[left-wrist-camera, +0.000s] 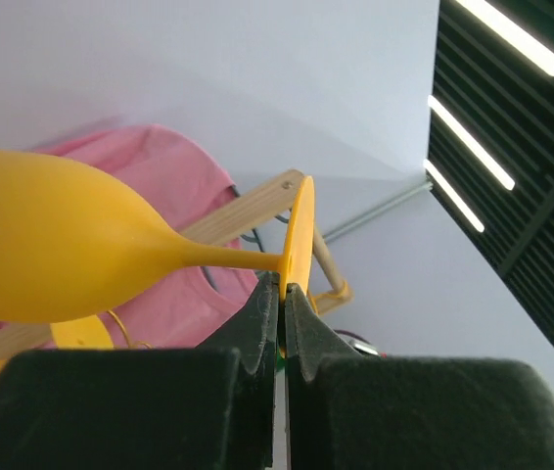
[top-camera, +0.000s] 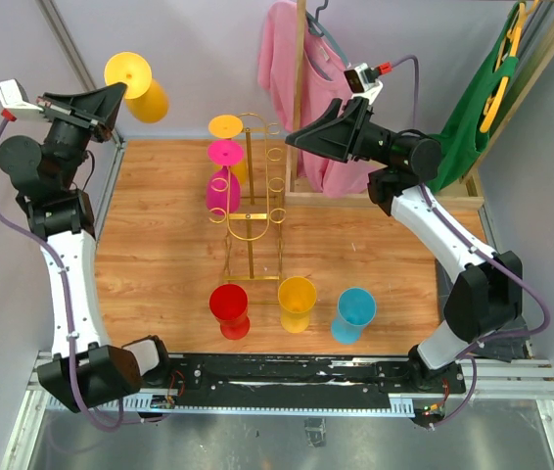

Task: Place the wine glass upside down on the wine glass rack

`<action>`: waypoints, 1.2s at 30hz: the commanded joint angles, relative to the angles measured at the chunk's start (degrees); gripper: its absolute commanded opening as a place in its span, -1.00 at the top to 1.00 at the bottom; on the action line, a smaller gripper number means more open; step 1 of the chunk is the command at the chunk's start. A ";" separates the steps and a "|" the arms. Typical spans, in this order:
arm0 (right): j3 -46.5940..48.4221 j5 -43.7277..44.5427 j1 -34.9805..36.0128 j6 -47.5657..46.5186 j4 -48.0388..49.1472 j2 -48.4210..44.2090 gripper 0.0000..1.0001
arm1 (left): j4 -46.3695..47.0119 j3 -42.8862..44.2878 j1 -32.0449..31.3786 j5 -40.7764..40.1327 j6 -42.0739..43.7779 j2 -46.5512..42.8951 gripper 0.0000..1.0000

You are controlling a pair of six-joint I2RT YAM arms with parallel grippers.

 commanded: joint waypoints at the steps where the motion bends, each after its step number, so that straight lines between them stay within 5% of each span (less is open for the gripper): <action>1: -0.44 -1.09 -0.65 -0.75 1.80 -2.13 0.04 | -18.61 5.43 0.51 -6.39 12.05 -3.37 0.99; 18: -1.09 -0.53 -0.65 -0.08 1.79 -1.49 0.06 | -30.47 -6.16 -3.38 -9.36 13.60 -14.45 1.00; 36: -3.59 -0.03 -0.50 -6.36 -5.83 -5.50 0.06 | -32.02 -11.69 -13.67 -7.56 14.48 -17.96 0.99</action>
